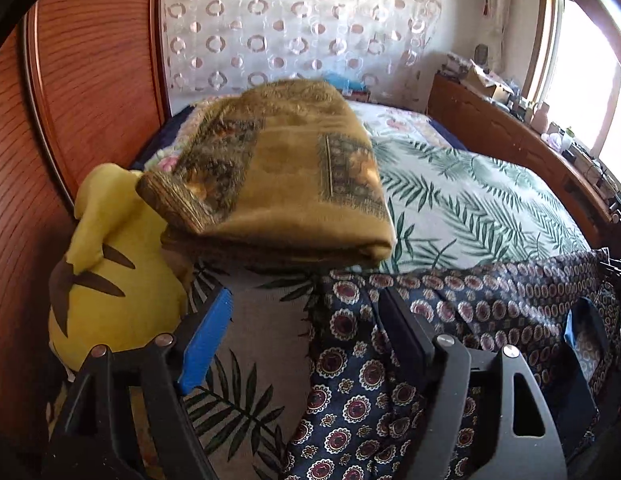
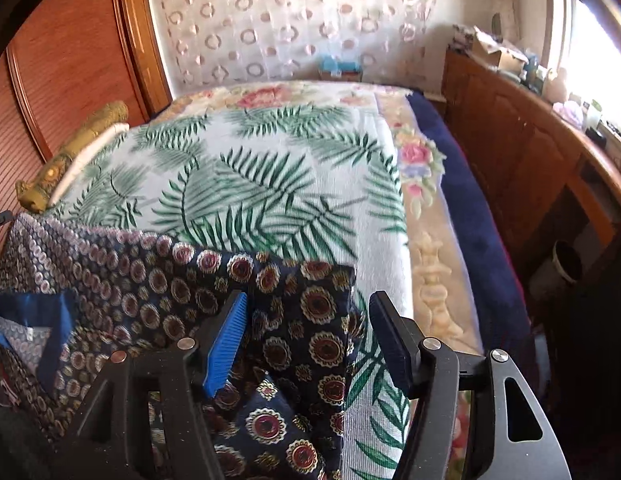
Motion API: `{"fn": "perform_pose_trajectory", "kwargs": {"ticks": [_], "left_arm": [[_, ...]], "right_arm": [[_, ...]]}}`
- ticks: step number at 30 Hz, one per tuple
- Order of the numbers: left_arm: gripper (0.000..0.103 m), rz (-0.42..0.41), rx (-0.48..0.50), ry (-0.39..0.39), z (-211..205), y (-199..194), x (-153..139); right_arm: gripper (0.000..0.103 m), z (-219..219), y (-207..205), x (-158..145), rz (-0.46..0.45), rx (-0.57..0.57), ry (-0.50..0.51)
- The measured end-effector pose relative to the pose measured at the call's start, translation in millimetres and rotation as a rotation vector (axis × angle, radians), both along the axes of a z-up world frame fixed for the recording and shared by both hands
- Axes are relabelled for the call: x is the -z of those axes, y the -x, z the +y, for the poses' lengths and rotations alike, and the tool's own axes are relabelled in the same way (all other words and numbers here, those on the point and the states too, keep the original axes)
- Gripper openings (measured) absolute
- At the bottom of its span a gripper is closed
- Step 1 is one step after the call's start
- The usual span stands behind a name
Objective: Fold small clothes
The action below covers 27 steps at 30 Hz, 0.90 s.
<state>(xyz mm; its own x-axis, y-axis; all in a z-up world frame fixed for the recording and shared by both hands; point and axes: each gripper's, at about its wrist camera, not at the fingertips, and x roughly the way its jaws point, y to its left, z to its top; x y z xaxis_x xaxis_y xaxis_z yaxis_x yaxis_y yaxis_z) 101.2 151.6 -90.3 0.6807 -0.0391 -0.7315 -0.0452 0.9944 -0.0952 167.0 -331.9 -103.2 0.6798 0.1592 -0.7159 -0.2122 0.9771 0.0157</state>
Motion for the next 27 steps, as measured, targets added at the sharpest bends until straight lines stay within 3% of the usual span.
{"fn": "perform_pose_trajectory", "kwargs": {"ticks": [6,11,12,14,15,17,18,19,23,27], "left_arm": [[0.077,0.079,0.019,0.033,3.2,-2.5,22.5],[0.075,0.090,0.044,0.042,-1.0,-2.8,26.8],[0.072,0.089,0.055,0.045,-2.4,-3.2,26.3],[0.052,0.086,0.085,0.045,-6.8,-4.1,24.8],[0.048,0.086,0.108,0.053,-9.8,-4.0,24.0],[0.020,0.091,0.134,0.062,-13.5,-4.1,23.3],[0.012,0.093,0.143,0.066,-14.9,-3.8,23.0],[0.005,0.084,0.145,0.067,-16.5,-2.1,21.3],[0.003,-0.029,0.138,0.085,-21.6,15.9,-6.9],[0.003,-0.203,0.141,0.111,-29.4,34.7,-70.4]], "right_arm": [[0.065,-0.2,-3.1,6.7,0.028,-0.018,-0.001],[0.065,4.4,-3.7,8.4,0.022,-0.028,0.017],[0.065,6.9,-4.3,9.8,0.020,-0.034,0.024],[0.058,12.9,-4.1,12.5,0.016,-0.056,0.030],[0.047,15.3,-3.2,12.4,0.011,-0.073,0.033],[0.029,20.4,-2.6,13.7,0.010,-0.109,0.024],[0.012,22.8,-1.5,13.8,0.012,-0.130,0.017],[0.010,25.6,-0.1,14.3,0.021,-0.157,0.001],[0.008,35.2,13.4,9.7,-0.026,-0.187,0.030],[0.007,31.0,33.9,-31.9,-0.171,-0.151,0.016]]}}
